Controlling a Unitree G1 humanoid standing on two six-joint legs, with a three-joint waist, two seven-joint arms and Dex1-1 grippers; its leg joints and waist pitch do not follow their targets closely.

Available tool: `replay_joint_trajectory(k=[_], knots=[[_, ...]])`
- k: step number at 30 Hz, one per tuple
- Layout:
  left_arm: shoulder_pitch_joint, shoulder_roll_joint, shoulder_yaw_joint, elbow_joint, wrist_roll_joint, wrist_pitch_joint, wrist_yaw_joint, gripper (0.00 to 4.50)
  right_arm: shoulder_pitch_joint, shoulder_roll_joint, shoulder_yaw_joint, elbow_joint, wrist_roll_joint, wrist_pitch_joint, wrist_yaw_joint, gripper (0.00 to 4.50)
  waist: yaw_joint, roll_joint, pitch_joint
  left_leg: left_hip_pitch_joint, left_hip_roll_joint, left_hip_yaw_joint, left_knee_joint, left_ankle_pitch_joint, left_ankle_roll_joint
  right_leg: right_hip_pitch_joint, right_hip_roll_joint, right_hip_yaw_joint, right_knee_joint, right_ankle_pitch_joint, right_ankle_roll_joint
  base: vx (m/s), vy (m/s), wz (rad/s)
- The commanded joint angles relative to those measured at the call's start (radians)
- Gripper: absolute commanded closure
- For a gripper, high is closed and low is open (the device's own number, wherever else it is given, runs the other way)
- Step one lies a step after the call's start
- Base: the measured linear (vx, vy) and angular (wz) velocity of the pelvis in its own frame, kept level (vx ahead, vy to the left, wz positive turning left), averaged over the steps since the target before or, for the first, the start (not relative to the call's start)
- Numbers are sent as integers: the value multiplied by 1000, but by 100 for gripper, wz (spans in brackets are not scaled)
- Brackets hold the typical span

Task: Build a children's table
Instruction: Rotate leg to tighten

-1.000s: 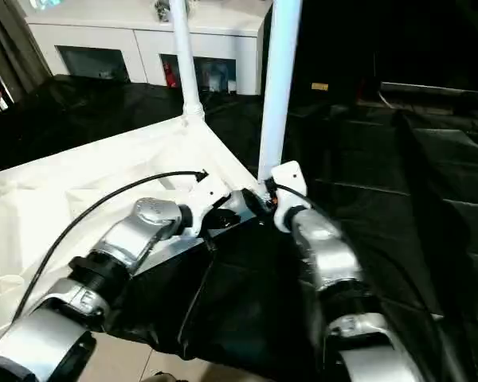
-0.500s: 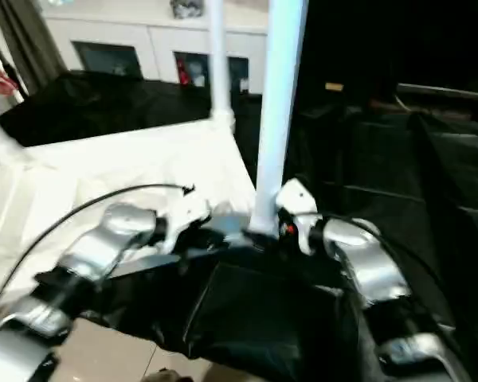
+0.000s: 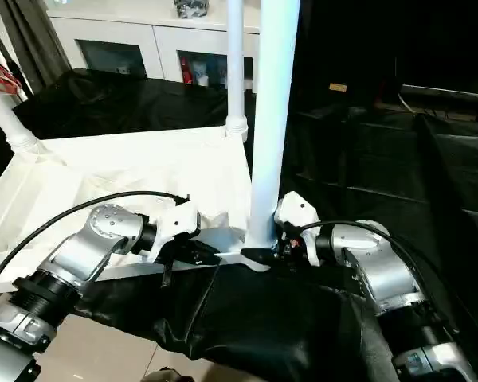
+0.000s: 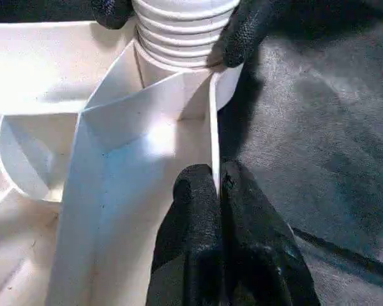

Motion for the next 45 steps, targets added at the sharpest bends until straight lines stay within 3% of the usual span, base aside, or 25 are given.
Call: replay_joint_trajectory(k=[1,5,6,8,9,12,17,19,20,23,29,35,37,40,45], knots=[[-10,2,-14,-42,-13,-17,-36,450,4,4,21,-18,6,16,5,177,-2,-17,-67,17,60,-20,-65,-125,92,51,-79,49,-71,-114,-230,0,0,0],[-33,-51,20,17,-4,19,73,450,-8,76,-12,38,-4,39,-117,178,-3,-16,-65,19,58,-19,-68,-150,68,46,-79,50,-76,-168,-220,0,0,0],[-48,-74,35,44,1,31,121,450,-20,105,-26,71,-18,45,-181,178,-3,-22,-62,19,56,-20,-70,-169,57,48,-80,50,-83,-203,-210,0,0,0],[-65,-95,46,73,11,35,169,450,-34,132,-42,105,-29,55,-244,178,-7,-19,-59,23,53,-21,-74,-196,33,45,-80,48,-90,-270,-199,0,0,0],[-103,-135,60,134,35,41,264,450,-63,188,-75,172,-42,72,-368,178,-12,-20,-60,20,53,-22,-76,-200,26,48,-81,49,-90,-283,-187,0,0,0],[-149,-186,76,200,55,58,377,450,-92,249,-103,238,-56,73,-495,178,-24,-22,-61,23,50,-24,-77,-205,4,49,-81,48,-93,-278,-183,0,0,0],[-204,-268,93,270,56,74,487,450,-150,366,-152,358,-60,38,-715,178,-28,-21,-68,15,48,-23,-71,-132,26,54,-82,48,-81,-142,-206,0,0,0],[-207,-280,90,275,61,69,486,450,-156,385,-162,370,-55,29,-723,122,-28,-21,-71,14,47,-22,-68,-106,44,57,-80,47,-75,-87,-216,0,0,0],[-206,-286,88,275,61,64,480,450,-159,397,-167,375,-48,28,-716,108,-28,-13,-71,13,48,-24,-68,-95,55,59,-79,46,-72,-56,-225,0,0,0],[-199,-292,77,272,63,50,458,450,-163,411,-173,376,-44,27,-704,88,-30,-15,-71,16,51,-22,-68,-102,75,58,-80,45,-72,-29,-244,0,0,0],[-166,-253,49,229,55,13,367,450,-155,350,-159,327,-62,-18,-637,45,-31,-14,-70,17,52,-21,-69,-116,69,61,-81,46,-73,-41,-245,0,0,0],[-120,-195,35,154,38,5,260,450,-94,232,-109,199,-51,-18,-418,33,-21,-15,-72,16,56,-20,-63,-85,110,62,-78,45,-63,38,-257,0,0,0],[-112,-183,34,144,33,3,240,450,-75,201,-96,160,-39,-10,-358,33,-17,-16,-69,17,58,-19,-65,-113,111,61,-79,45,-68,0,-253,0,0,0],[-93,-150,28,117,21,-6,177,450,-34,127,-66,87,-12,3,-225,33,-14,-19,-66,21,61,-20,-69,-152,89,59,-81,47,-78,-90,-242,0,0,0],[-53,-84,11,39,-5,-26,52,450,8,33,-41,-1,34,21,-59,33,-8,-18,-66,16,62,-20,-68,-140,103,56,-81,47,-75,-83,-240,0,0,0]])
